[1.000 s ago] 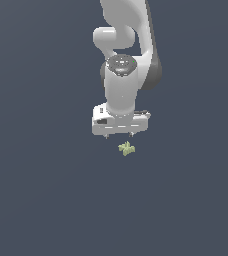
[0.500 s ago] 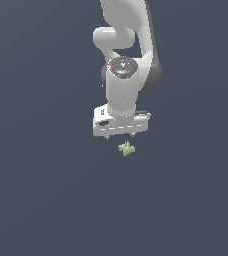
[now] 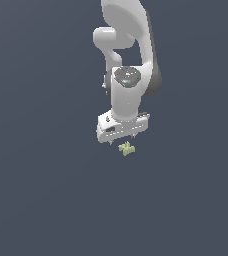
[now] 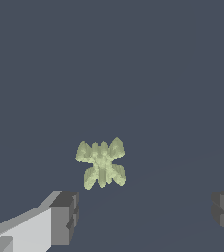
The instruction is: Pick up the object and move it to a goal position.
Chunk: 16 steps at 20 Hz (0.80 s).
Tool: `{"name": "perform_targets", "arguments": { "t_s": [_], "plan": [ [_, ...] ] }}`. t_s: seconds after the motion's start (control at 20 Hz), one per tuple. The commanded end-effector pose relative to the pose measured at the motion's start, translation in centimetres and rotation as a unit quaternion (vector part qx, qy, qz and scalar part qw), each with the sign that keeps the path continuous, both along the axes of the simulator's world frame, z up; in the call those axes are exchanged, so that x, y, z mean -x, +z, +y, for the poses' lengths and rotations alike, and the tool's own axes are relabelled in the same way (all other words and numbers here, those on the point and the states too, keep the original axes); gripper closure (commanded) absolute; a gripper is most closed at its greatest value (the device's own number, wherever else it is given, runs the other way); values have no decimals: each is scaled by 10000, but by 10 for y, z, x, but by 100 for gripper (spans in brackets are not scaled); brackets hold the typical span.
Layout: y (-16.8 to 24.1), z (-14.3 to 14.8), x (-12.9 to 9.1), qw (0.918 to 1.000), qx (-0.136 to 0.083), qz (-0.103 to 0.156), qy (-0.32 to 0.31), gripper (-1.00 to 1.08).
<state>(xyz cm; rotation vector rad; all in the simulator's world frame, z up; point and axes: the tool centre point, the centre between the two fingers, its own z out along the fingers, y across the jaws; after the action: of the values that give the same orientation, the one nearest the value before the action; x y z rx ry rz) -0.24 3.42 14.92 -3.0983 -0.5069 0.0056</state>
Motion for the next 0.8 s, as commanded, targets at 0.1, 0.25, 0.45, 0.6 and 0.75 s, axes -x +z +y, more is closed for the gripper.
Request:
{"name": "perform_targets", "arguments": {
  "t_s": [0.1, 0.25, 0.45, 0.6, 0.75],
  "plan": [
    [-18, 8, 5, 9976, 15, -3, 696, -92],
    [-30, 14, 8, 9932, 19, -6, 1162, -92],
    [-43, 20, 13, 9860, 16, -11, 1666, -92],
    [-50, 24, 15, 9807, 12, -14, 1954, -92],
    [-56, 27, 18, 9763, 8, -17, 2166, -92]
  ]
}}
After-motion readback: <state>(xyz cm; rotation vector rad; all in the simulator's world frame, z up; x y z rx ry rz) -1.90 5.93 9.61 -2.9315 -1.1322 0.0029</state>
